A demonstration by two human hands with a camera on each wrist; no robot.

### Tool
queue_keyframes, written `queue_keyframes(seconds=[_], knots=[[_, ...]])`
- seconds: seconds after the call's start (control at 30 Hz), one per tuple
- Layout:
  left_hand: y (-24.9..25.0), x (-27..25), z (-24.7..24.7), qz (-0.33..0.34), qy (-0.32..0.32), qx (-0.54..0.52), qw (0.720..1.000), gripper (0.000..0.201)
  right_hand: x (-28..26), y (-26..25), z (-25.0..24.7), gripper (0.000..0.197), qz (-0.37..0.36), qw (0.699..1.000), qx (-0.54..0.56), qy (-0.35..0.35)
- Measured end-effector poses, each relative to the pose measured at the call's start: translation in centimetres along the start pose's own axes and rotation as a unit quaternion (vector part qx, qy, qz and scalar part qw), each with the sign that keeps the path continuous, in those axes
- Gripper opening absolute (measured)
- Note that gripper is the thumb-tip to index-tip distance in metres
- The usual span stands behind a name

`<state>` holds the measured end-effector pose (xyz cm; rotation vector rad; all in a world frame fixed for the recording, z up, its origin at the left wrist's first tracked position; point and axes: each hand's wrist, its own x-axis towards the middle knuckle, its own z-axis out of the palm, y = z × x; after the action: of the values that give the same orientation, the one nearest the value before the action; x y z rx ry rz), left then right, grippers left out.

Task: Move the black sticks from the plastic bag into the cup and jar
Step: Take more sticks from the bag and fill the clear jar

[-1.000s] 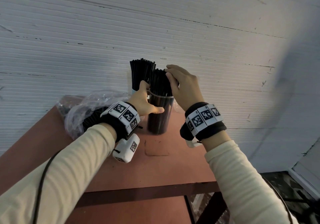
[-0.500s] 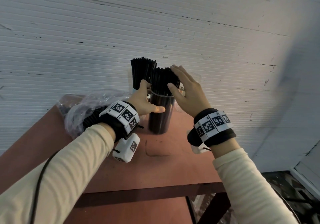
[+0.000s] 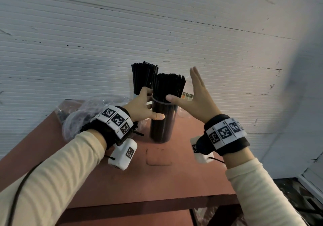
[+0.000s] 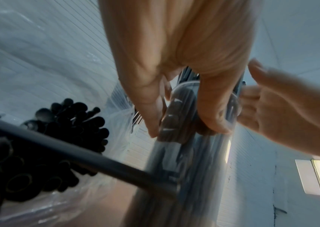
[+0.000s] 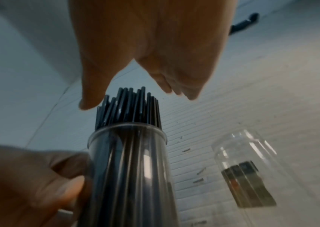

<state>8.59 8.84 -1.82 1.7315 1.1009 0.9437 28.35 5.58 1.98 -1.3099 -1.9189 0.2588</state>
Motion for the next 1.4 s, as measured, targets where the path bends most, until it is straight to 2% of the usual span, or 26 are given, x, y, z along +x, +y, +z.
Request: queue_keyframes(seconds=[0.07, 0.13, 0.2, 0.27, 0.33, 0.4, 0.47, 0.57, 0.7, 0.73, 0.83, 0.87, 1.0, 1.1, 1.23, 1.4], knots=[[0.2, 0.1, 0.0, -0.022, -0.010, -0.027, 0.999, 0.089, 0.6, 1.1, 0.2, 0.114, 0.064, 0.995, 0.031, -0.072], [0.3, 0.4, -0.1, -0.031, -0.020, -0.030, 0.999, 0.093, 1.3, 1.8, 1.2, 0.103, 0.068, 0.989, 0.045, -0.123], [0.7, 0.8, -0.5, -0.037, -0.009, -0.012, 0.999, 0.084, 1.7, 2.4, 2.0, 0.089, 0.068, 0.986, 0.053, -0.141], [1.3, 1.5, -1.3, -0.029, 0.054, -0.007, 0.998, 0.062, 1.8, 2.8, 2.5, 0.082, 0.066, 0.985, 0.073, -0.139], [2.1, 2.4, -2.4, -0.007, 0.167, -0.032, 0.985, 0.049, 1.8, 3.2, 2.6, 0.083, 0.071, 0.987, 0.090, -0.116], [2.4, 3.5, -3.8, 0.009, 0.267, -0.035, 0.963, 0.056, 2.0, 3.6, 2.6, 0.091, 0.079, 0.990, 0.099, -0.059], [2.4, 4.7, -5.1, 0.001, 0.302, -0.004, 0.953, 0.079, 2.5, 3.9, 2.6, 0.088, 0.092, 0.989, 0.118, 0.008], [1.6, 6.7, -6.0, -0.071, 0.261, 0.042, 0.962, 0.112, 3.8, 3.6, 2.8, 0.080, 0.115, 0.983, 0.123, 0.068], [-1.6, 8.8, -6.1, -0.132, 0.159, 0.042, 0.978, 0.139, 6.6, 3.3, 4.7, 0.077, 0.169, 0.973, 0.113, 0.107], [-2.8, 9.5, -6.2, -0.135, 0.140, 0.049, 0.980, 0.135, 7.3, 3.3, 5.2, 0.076, 0.181, 0.972, 0.109, 0.105], [-3.9, 9.8, -6.1, -0.125, 0.098, 0.058, 0.986, 0.078, 9.2, 3.4, 6.5, 0.072, 0.216, 0.968, 0.099, 0.079], [-3.7, 9.5, -5.8, -0.119, 0.098, 0.061, 0.986, 0.071, 9.7, 3.5, 6.8, 0.072, 0.227, 0.967, 0.096, 0.072], [-3.8, 9.2, -5.4, -0.101, 0.134, 0.050, 0.985, 0.077, 11.3, 3.9, 7.9, 0.078, 0.253, 0.963, 0.072, 0.055], [-3.9, 9.2, -5.2, -0.090, 0.137, 0.057, 0.985, 0.070, 11.6, 4.0, 8.1, 0.080, 0.250, 0.964, 0.067, 0.054], [-4.7, 9.7, -5.2, -0.078, 0.153, 0.072, 0.982, 0.081, 10.6, 3.8, 7.9, 0.085, 0.231, 0.969, 0.075, 0.038], [-4.1, 9.1, -4.9, -0.092, 0.154, 0.083, 0.980, 0.075, 7.7, 2.6, 5.5, 0.081, 0.179, 0.981, 0.053, 0.042]])
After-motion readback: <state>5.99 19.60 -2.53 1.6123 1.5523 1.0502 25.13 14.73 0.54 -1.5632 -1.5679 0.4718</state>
